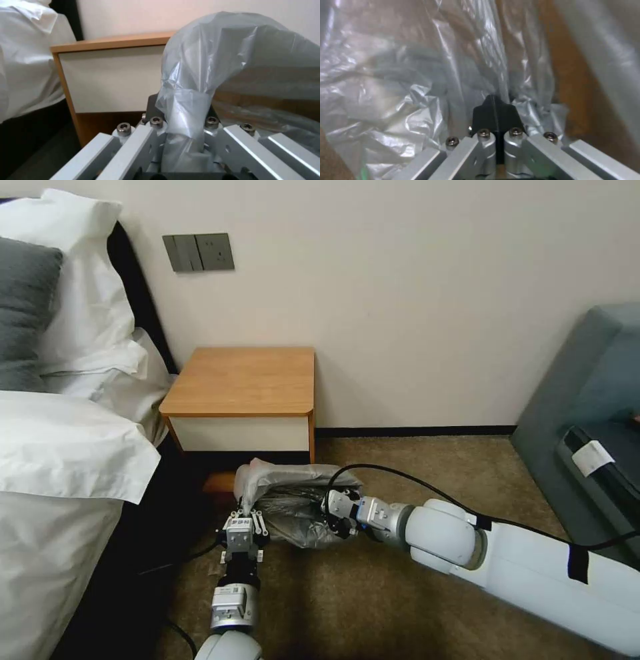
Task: Pick up the garbage bag from the table and place it over the trash can.
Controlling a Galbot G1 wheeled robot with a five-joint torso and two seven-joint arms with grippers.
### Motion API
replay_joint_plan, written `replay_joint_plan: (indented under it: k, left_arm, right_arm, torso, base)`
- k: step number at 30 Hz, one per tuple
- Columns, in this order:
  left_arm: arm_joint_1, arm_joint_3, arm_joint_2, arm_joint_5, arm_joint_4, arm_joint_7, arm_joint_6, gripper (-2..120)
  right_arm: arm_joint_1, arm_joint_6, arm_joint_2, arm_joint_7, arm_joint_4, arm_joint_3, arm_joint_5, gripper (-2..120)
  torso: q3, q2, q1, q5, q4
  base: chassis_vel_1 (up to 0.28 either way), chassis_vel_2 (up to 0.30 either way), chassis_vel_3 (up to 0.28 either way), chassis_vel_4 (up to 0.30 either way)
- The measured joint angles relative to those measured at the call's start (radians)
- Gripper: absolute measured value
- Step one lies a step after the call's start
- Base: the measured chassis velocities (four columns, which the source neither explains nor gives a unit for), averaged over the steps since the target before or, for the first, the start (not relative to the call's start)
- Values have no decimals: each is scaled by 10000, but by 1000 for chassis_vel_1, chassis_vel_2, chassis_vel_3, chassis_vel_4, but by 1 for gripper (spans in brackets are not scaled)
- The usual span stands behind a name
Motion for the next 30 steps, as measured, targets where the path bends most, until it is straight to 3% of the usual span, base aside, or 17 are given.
replay_joint_plan:
  k: [30]
  left_arm:
    - [168, 273, 5, 27, -245, 54, -88, 7]
  right_arm:
    - [1342, -485, 1456, 430, -2037, -1276, -57, 0]
  torso:
    - [0, 0, -1, 0, 1]
  base:
    - [0, 0, 0, 0]
